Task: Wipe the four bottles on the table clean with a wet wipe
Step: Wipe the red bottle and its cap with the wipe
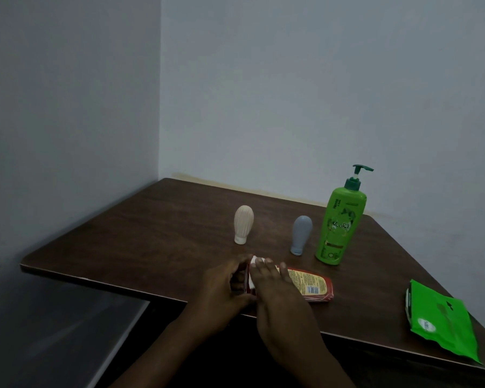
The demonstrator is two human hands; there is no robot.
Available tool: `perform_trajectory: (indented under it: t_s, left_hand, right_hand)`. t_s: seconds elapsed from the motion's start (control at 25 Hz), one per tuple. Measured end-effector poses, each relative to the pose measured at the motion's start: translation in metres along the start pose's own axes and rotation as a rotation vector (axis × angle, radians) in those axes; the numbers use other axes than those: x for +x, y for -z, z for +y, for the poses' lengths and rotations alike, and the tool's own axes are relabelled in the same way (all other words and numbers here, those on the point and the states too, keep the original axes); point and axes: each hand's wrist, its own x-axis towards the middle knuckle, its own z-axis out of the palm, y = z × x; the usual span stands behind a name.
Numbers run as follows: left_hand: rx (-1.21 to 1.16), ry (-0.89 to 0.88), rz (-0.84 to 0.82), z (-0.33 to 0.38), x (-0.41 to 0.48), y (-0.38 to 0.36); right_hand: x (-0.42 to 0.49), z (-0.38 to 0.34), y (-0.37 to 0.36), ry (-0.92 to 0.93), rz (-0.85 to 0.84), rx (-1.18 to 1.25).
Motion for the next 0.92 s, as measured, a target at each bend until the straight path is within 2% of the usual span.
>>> perform_trajectory:
  t_s: [0.08, 0.16, 0.32, 0.56, 0.92]
  left_hand:
    - [0.007, -0.001, 0.005, 0.002, 0.0, -0.001]
    - [-0.027, 0.004, 0.028, 0.004, 0.001, -0.002]
    - [-0.029, -0.01, 0.01, 0.002, 0.001, 0.003]
    - [-0.056, 0.013, -0.005, 0.004, 0.0, 0.006]
    - [-0.02, 0.019, -0.021, 0.01, 0.002, 0.003]
  right_hand:
    - [0.023, -0.003, 0.007, -0.092, -0.031, 0.072]
    - [0.032, -0.004, 0.011, -0.1, -0.024, 0.11]
    - [0.004, -0.013, 0.001, 0.033, -0.004, 0.013]
    - [-0.025, -0.018, -0.011, 0.116, 0.046, -0.056]
    - [0.022, 0.002, 0.029, -0.149, -0.03, 0.043]
